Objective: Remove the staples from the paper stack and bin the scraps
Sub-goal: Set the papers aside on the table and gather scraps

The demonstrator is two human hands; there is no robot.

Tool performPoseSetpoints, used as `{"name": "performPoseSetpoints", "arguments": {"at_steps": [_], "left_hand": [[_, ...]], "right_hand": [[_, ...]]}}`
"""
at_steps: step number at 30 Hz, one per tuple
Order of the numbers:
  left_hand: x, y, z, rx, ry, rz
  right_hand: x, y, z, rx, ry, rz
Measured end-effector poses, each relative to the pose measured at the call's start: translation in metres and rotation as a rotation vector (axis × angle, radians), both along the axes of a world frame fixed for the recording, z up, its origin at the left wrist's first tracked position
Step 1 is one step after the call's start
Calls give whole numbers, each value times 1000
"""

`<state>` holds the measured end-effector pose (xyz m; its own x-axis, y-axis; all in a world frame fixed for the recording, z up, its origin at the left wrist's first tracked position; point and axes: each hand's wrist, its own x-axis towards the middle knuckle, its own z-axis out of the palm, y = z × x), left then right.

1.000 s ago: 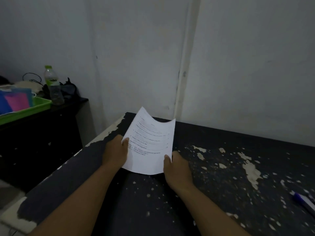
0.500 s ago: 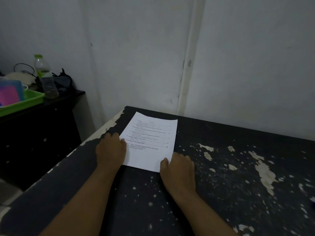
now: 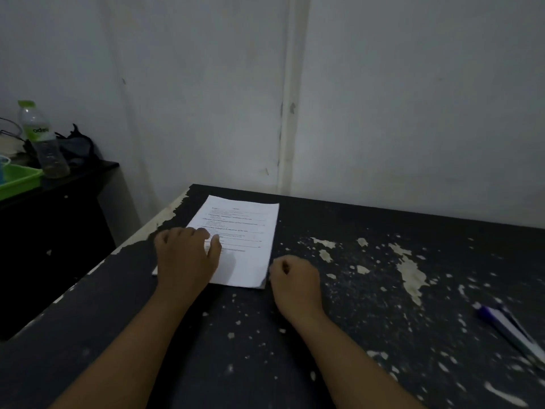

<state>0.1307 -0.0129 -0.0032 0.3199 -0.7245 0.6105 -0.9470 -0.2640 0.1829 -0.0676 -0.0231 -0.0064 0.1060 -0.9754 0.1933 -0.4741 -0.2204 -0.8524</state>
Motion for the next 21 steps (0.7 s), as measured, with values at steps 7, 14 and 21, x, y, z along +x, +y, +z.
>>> {"name": "performPoseSetpoints", "arguments": {"at_steps": [7, 14, 21], "left_hand": [[-112, 8, 10, 32, 251, -491], [-214, 6, -5, 224, 315, -758], [-267, -9, -17, 282, 339, -796]], "right_hand": [[-95, 4, 8, -134, 3, -153], [-210, 18, -4, -168, 164, -311], [-258, 13, -11, -101, 264, -389]]}}
